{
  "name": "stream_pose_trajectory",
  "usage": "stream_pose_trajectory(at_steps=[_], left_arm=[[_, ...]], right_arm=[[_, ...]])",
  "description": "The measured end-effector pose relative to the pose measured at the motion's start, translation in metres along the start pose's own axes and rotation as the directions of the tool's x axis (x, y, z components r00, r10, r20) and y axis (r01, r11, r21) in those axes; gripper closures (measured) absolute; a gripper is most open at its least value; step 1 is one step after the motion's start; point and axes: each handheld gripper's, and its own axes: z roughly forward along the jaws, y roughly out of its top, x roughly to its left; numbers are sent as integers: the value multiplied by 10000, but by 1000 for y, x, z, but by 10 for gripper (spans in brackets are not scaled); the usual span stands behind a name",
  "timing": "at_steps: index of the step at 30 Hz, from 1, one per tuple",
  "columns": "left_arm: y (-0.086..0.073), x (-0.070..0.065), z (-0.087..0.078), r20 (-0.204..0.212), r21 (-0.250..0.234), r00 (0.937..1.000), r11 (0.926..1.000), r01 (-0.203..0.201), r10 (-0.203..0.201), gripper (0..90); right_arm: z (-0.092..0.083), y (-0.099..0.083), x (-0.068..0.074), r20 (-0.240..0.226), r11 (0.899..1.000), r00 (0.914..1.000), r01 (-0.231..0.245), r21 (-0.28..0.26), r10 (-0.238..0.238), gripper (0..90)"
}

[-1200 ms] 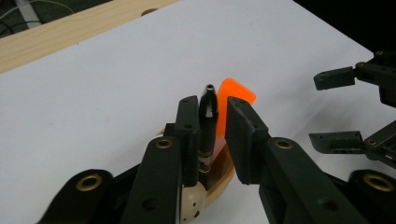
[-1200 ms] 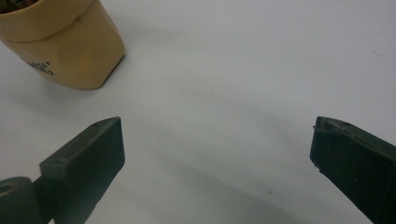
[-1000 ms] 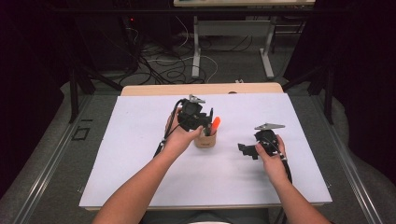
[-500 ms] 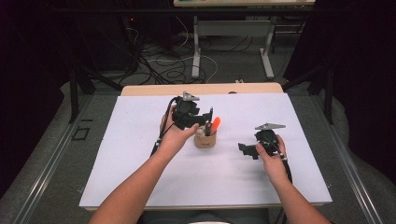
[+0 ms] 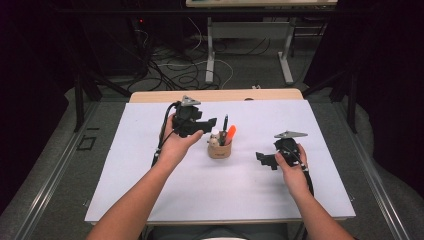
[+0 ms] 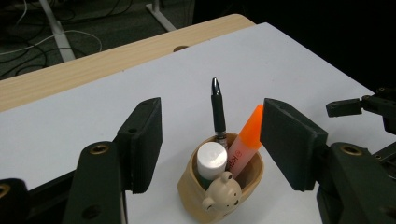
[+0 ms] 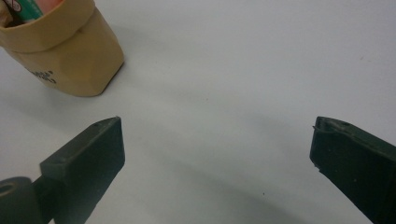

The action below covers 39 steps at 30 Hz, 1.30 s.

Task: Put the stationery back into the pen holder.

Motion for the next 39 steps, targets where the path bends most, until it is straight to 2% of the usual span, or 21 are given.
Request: stream_pose_trajectory(at_steps=[8,15,17,22,25,30,31,36,39], left_arm=[[-4,9,-20,-57,-438,9999,9990,94,-96,313],[-13,22,-37,103,-300,9997,9993,237,-234,265],[-17,26,-42,164,-350,9994,9990,295,-289,257],[-26,38,-54,68,-441,9977,9967,680,-677,160],[-34,47,-59,-72,-428,9963,9955,851,-855,145],[-49,62,-66,-320,-328,9942,9943,1012,-1022,76],[-53,65,-67,-401,-370,9939,9942,1010,-1025,57],[-71,77,-74,-544,-328,9897,9908,1311,-1328,5],[-84,85,-78,-702,-362,9842,9864,1605,-1627,5]], right_arm=[[-8,5,-4,-68,9998,9998,-161,-124,160,31],[-18,11,-5,-222,9994,9992,-332,-18,332,31],[-20,12,-5,-305,9998,9994,-174,1,174,31],[-24,16,-2,-397,9999,9992,78,106,-74,30],[-27,17,-2,-433,9998,9989,198,100,-193,31],[-35,15,-3,-411,9994,9986,329,145,-323,30],[-37,15,-5,-403,9992,9984,398,22,-397,31],[-48,9,-12,-259,9993,9990,372,-14,-373,31],[-53,3,-17,-151,9999,9998,161,8,-161,31]])
